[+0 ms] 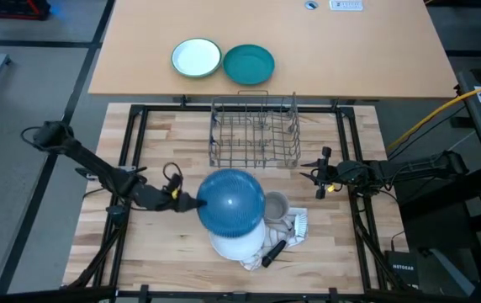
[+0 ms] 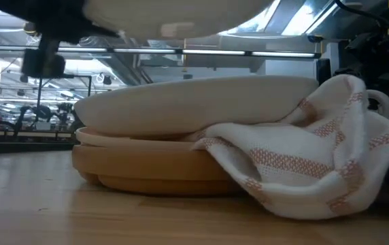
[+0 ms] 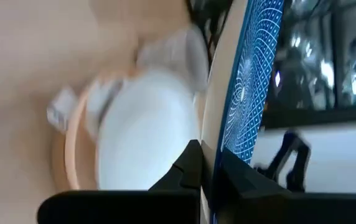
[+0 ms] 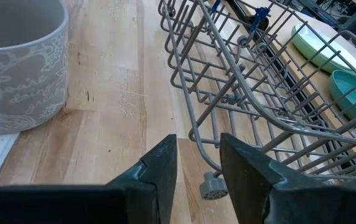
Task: Sort dishes
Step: Put the blue plate into the dish rack
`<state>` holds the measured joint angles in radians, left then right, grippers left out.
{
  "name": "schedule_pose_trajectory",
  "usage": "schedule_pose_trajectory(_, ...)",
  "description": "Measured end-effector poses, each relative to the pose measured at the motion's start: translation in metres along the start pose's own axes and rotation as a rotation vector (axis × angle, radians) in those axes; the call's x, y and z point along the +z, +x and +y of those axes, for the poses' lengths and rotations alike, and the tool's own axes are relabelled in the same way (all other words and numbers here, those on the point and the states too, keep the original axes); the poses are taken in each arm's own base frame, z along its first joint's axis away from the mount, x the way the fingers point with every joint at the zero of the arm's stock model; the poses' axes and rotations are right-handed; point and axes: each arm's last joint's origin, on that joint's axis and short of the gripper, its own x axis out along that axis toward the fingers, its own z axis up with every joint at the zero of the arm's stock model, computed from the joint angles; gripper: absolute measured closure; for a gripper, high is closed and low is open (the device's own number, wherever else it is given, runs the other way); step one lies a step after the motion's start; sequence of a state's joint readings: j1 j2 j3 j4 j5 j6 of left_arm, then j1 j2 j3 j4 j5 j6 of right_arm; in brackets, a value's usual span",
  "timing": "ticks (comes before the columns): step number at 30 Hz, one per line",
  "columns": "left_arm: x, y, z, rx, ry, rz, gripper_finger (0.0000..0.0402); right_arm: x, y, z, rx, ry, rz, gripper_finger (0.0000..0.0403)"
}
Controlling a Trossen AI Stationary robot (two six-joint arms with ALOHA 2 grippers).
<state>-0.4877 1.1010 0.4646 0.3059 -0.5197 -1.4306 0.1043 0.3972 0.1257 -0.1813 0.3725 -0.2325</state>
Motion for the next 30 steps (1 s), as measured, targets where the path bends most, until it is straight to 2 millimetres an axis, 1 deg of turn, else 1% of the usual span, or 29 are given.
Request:
schedule_pose_trajectory(5, 0.026, -0.008, -0.005, 0.009, 0.061, -0.182, 0.0400, 0.000, 0.000, 0.000, 0.000, 0.000, 0.000, 0.0276)
schedule_pose_trajectory(9, 0.049, -0.013, -0.010, 0.018, 0.128, -0.374, 0.0401, 0.000, 0.000, 0.000, 0.000, 0.000, 0.000, 0.0276)
schedule_pose_trajectory(15, 0.080, -0.016, -0.008, 0.147, 0.189, -0.676, 0.0401, 0.000, 0.000, 0.000, 0.000, 0.001, -0.002, 0.0276)
schedule_pose_trajectory(20, 0.103, -0.014, -0.012, 0.260, 0.234, -0.848, 0.0401, 0.001, 0.000, 0.000, -0.003, 0.005, -0.011, 0.0276)
schedule_pose_trajectory(24, 0.117, -0.009, -0.025, 0.365, 0.314, -0.953, 0.0402, 0.001, 0.000, 0.000, -0.004, 0.006, -0.015, 0.0276)
schedule_pose_trajectory(30, 0.129, -0.001, -0.061, 0.562, 0.511, -1.040, 0.0401, 0.001, 0.000, 0.000, -0.004, 0.006, -0.015, 0.0276)
